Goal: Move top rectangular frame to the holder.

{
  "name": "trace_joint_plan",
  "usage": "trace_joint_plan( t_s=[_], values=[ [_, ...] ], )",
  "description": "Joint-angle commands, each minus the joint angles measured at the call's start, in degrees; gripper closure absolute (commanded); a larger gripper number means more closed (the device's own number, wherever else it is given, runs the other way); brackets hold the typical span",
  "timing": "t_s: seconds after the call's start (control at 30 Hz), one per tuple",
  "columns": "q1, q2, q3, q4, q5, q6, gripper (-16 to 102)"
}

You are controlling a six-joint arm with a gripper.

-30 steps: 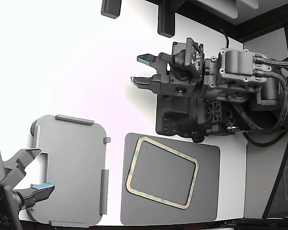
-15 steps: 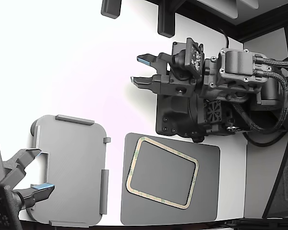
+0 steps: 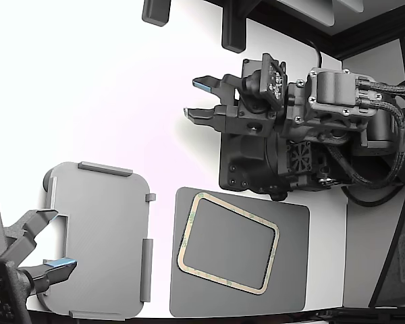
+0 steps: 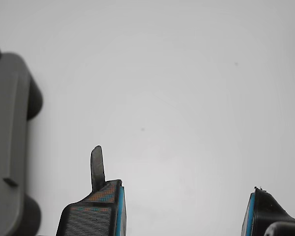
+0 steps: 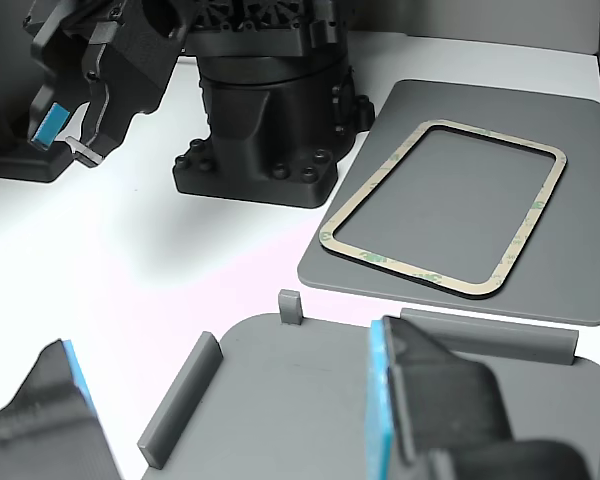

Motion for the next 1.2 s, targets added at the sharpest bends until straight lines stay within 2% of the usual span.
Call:
trace_joint_plan(
  t_s=[0.0, 1.17],
  values=[
    [-0.9, 1.2, -1.2, -0.4, -0.1, -0.1, -14],
    [-0.9, 1.2, -1.2, -0.4, -1.1, -0.8, -14]
  ],
)
